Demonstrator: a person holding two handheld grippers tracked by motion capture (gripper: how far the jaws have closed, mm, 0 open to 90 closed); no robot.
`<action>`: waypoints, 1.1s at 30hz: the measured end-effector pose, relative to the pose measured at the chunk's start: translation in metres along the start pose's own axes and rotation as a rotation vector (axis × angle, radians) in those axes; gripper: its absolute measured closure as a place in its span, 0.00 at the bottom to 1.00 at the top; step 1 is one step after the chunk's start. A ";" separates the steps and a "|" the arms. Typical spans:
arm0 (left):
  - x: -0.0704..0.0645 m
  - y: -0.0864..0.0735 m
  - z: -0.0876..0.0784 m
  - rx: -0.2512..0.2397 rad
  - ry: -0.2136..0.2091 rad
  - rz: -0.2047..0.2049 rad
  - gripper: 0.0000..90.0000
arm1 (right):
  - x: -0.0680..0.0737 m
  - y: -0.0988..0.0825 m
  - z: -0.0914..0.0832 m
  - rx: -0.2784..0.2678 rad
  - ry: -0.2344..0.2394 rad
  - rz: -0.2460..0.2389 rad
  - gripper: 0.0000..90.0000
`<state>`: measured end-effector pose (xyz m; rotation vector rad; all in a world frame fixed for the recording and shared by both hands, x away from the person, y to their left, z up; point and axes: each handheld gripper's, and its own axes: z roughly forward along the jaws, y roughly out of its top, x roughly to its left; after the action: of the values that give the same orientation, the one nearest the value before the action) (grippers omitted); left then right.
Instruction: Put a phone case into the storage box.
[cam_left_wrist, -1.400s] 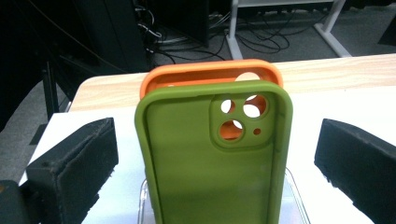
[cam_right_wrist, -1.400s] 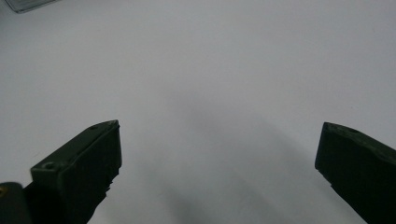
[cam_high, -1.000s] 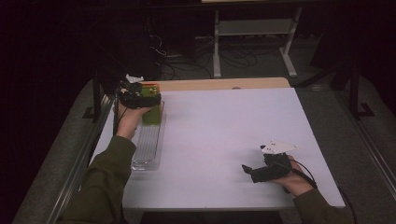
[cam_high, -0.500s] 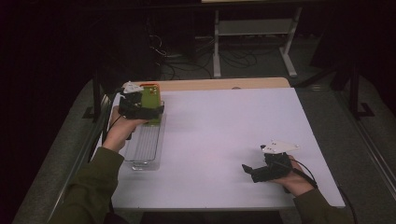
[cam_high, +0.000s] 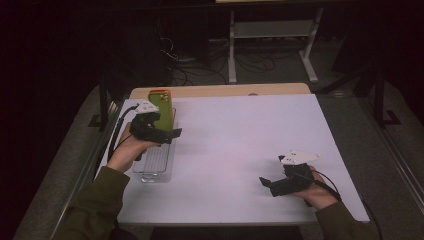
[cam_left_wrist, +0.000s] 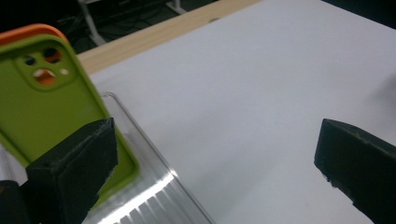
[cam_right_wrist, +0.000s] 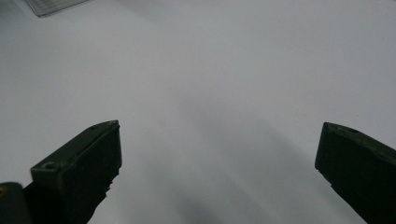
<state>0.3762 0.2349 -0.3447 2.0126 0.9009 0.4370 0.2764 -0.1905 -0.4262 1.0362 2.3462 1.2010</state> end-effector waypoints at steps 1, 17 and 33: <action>-0.002 -0.002 0.000 0.008 -0.009 0.001 0.00 | 0.000 0.000 0.000 -0.004 0.002 0.000 0.00; -0.024 -0.033 -0.005 0.018 -0.125 0.058 0.00 | -0.002 0.008 -0.009 -0.019 0.047 -0.033 0.00; -0.039 -0.057 -0.008 0.035 -0.176 0.122 0.00 | -0.001 0.015 -0.013 -0.040 0.082 -0.036 0.00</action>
<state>0.3207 0.2317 -0.3859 2.1086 0.6853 0.3072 0.2766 -0.1925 -0.4071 0.9441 2.3812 1.2946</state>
